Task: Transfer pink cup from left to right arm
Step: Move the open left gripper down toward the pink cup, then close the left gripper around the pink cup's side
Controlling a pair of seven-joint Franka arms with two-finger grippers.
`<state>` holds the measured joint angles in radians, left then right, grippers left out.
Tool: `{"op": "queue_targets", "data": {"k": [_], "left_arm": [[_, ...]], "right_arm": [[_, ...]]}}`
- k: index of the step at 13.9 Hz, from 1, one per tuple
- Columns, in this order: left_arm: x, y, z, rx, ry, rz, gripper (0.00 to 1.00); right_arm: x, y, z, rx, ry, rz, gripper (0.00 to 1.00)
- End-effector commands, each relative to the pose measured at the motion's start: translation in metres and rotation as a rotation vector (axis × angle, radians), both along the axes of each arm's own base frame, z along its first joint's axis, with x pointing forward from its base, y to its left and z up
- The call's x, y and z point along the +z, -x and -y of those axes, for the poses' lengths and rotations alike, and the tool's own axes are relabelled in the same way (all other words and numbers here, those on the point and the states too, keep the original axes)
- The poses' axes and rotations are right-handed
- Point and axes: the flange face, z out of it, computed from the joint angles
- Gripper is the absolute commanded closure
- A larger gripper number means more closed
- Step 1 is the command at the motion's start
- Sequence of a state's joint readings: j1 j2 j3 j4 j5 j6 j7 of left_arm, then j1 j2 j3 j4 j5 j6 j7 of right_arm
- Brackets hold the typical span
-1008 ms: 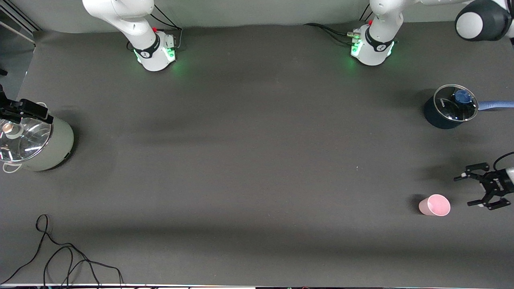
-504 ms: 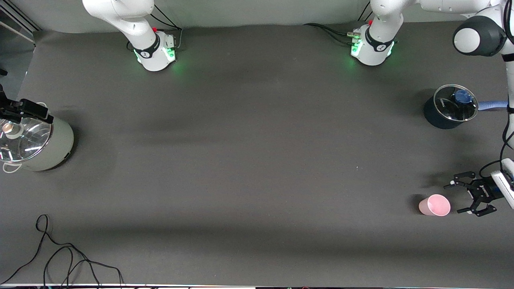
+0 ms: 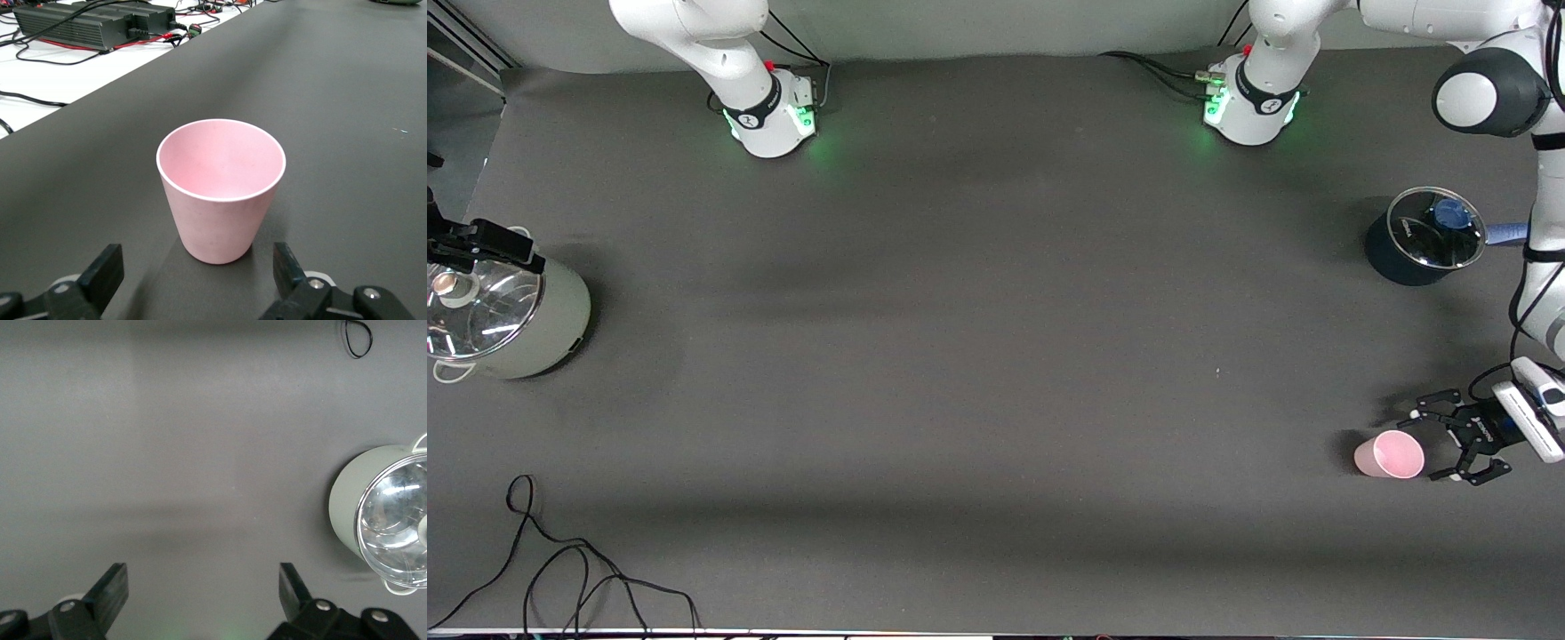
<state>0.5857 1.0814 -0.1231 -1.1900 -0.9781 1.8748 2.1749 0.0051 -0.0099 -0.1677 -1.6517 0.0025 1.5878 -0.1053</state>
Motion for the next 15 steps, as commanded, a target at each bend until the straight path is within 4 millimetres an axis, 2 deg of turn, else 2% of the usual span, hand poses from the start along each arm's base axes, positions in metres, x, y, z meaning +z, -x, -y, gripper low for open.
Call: {"op": "queue_targets", "data": {"k": [1,11,15], "left_arm": [[-0.010,-0.005,0.001,0.013,0.027,0.037,0.00],[-0.033,0.000,0.016,0.028,0.100,0.015,0.00],[-0.035,-0.004,0.033,0.039,0.149,0.022,0.00]], "right_arm": [[0.003,0.000,0.001,0.013,-0.019,-0.001,0.00],[0.002,0.000,0.001,0.012,-0.019,-0.003,0.00],[0.003,0.000,0.001,0.012,-0.018,-0.001,0.00]]}}
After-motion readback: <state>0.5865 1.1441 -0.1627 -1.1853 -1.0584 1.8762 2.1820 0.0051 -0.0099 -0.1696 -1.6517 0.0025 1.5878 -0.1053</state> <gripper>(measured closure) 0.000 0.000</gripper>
